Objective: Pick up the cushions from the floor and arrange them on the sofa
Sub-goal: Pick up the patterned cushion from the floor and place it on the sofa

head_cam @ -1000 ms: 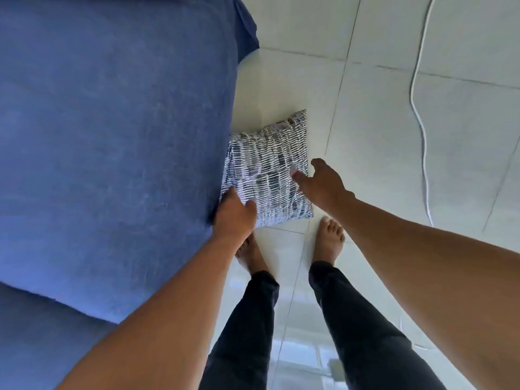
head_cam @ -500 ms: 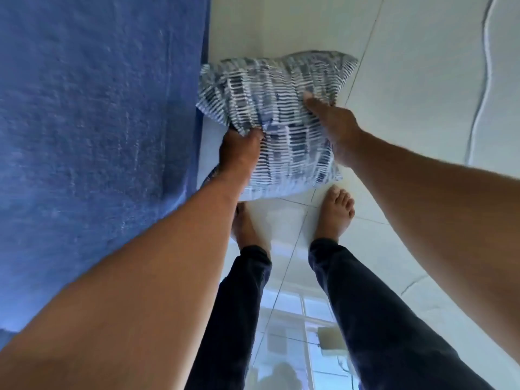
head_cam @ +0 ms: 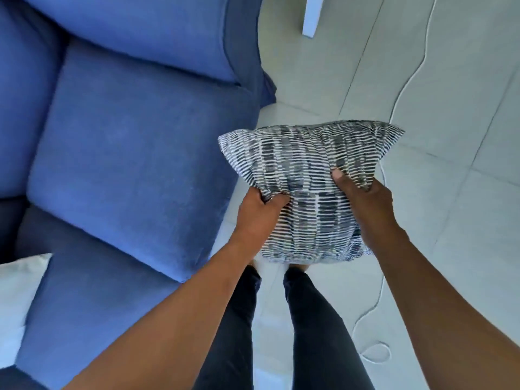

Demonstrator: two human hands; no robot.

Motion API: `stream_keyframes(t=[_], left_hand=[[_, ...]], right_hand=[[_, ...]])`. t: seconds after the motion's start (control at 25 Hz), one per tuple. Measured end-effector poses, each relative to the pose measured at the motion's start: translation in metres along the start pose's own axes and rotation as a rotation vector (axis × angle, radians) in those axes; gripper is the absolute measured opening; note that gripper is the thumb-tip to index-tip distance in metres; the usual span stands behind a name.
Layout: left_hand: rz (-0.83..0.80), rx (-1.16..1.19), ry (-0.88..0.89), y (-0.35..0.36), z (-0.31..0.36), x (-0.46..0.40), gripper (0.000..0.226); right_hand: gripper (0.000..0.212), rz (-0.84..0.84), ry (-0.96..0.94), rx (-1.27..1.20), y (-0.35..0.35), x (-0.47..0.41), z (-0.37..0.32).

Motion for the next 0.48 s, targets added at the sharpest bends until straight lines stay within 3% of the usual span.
stream_keyframes(t=[0.12, 0.28, 0.48], left_hand=[[0.048, 0.125, 0.104, -0.054, 0.055, 0.049, 0.046], [0.168, 0.29, 0.2, -0.13, 0.093, 0.087, 0.029], [0.351, 0.524, 0.162, -0.236, 0.096, 0.104, 0.026]], right_hand=[[0.042, -0.088, -0.137, 0.031, 0.013, 0.054, -0.085], [0.041, -0.199, -0.265, 0.13, 0.063, 0.097, -0.167], [0.02, -0.33, -0.349, 0.281, 0.164, 0.136, -0.234]])
Point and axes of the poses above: each hand's wrist, its own x-axis away from the middle knuckle, its own y-axis out of the palm, z = x × y, the point moved 8 cm from there along -x, towards the middle knuckle, and after that the axes turned 3 degrees about y, right-handed, at the moved point
